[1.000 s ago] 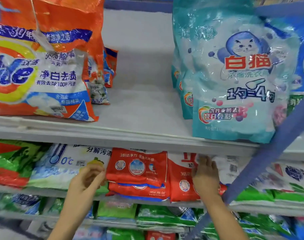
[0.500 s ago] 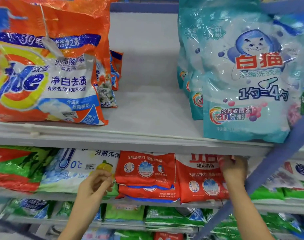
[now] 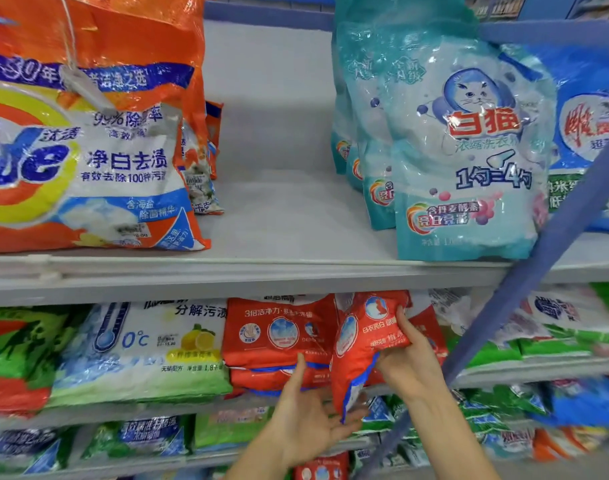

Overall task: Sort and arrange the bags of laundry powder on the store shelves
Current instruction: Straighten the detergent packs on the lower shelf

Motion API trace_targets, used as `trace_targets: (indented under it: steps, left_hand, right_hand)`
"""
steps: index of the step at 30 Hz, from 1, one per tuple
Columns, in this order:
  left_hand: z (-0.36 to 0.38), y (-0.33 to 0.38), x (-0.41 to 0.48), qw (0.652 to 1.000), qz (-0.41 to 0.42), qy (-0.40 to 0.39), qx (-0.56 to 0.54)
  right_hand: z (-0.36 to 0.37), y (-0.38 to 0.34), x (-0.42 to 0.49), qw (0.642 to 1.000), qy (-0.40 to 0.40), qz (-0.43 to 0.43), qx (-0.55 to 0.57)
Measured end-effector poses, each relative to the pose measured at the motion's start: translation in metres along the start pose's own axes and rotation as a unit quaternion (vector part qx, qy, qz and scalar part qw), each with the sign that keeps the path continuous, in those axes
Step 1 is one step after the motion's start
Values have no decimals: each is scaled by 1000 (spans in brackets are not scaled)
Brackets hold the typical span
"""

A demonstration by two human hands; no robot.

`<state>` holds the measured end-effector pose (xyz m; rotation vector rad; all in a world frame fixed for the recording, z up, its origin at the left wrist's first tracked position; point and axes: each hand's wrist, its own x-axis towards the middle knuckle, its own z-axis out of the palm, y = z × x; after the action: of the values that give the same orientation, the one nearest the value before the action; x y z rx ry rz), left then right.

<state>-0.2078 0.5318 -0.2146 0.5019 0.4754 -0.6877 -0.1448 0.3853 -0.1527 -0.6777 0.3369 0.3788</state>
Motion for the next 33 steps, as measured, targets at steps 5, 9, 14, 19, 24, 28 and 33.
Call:
trace_targets:
  steps: [5,9,14,19,24,28,33]
  left_hand:
    - [26,-3,19,999,30,-23,23]
    - [24,4,24,995,57,18,85]
    - [29,36,-3,954,187,50,229]
    - [24,84,-38,852,357,165,345]
    - [-4,136,-53,658,437,321,523]
    - [-32,143,-26,542,304,413,665]
    - [-43,137,-15,478,264,465,697]
  right_hand:
    - [-18,-8,-13,1000,-20,-4,0]
    - [-45,-27,-24,997,-27,-68,8]
    - [-71,-61,-33,987,-153,-40,-23]
    - [-32,-33,14,972,-6,-51,-229]
    - [17,-3,72,797,73,-290,-524]
    - [17,24,106,566,79,-233,-787]
    - [10,36,115,457,71,-216,-860]
